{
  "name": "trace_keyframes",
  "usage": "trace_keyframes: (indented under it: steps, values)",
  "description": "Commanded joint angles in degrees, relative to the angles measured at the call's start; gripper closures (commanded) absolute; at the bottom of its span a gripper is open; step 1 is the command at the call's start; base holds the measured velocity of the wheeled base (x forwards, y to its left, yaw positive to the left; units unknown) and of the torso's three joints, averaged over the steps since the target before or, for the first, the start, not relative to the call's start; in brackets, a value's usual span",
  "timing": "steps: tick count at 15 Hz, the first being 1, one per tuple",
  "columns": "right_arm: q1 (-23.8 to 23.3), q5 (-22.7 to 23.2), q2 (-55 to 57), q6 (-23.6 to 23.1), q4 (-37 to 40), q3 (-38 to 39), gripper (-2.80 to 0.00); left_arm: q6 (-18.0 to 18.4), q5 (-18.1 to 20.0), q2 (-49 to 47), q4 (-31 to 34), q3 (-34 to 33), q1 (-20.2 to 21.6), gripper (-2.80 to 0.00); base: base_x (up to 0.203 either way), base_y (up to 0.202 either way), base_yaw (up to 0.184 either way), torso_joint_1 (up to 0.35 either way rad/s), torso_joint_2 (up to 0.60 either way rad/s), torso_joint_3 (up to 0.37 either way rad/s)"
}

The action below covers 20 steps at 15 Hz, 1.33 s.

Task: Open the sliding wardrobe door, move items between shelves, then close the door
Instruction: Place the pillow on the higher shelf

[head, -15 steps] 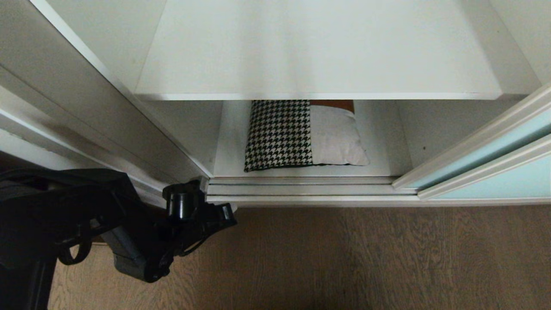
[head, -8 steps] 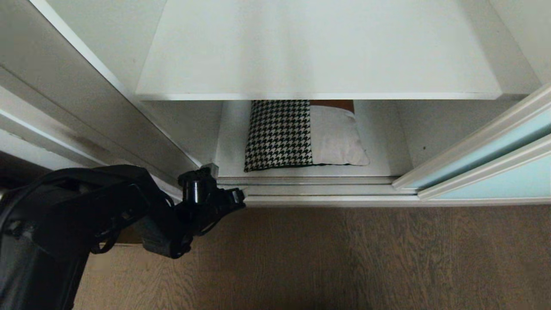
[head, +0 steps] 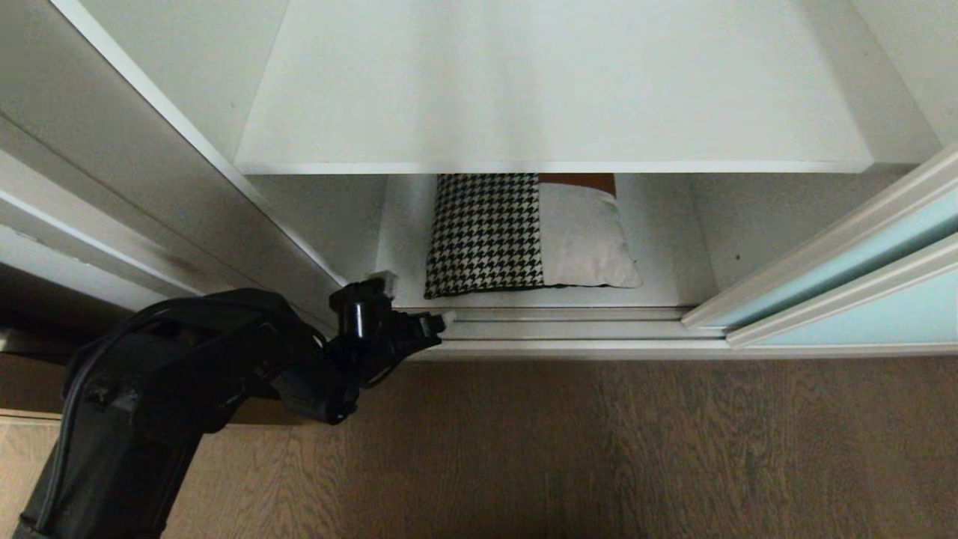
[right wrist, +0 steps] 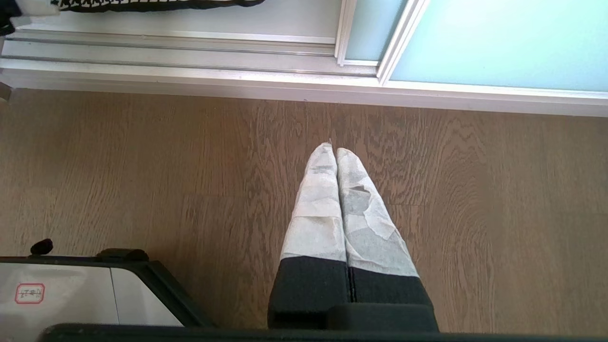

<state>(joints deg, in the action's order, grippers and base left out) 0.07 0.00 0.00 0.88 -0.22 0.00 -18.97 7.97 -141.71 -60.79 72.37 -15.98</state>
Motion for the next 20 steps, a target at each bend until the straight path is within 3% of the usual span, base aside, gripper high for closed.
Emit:
trace_keyframes:
  steps: [1, 9, 11, 20]
  values:
    - [0.01, 0.00, 0.08, 0.00, -0.01, 0.01, 0.00, 0.14, 0.19, -2.35, -0.38, 3.79, -0.01, -2.80, 0.000, 0.000, 0.000, 0.000, 0.00, 0.000]
    - [0.01, 0.00, 0.02, 0.00, -0.04, 0.00, 0.00, 7.78, 0.23, -8.71, -2.47, 13.16, 0.25, -2.80, 0.000, 0.000, 0.000, 0.000, 0.00, 0.000]
    - [0.01, 0.00, 0.01, 0.00, -0.04, 0.00, 0.00, 8.15, 0.25, -9.27, -2.38, 16.53, 0.20, -2.80, 0.000, 0.000, 0.000, 0.000, 0.00, 0.000]
    - [0.01, 0.00, 0.00, 0.00, -0.04, 0.00, 0.00, 8.13, 1.71, -12.91, -2.98, 19.92, -0.17, -2.80, 0.000, 0.000, 0.000, 0.000, 0.00, 0.000]
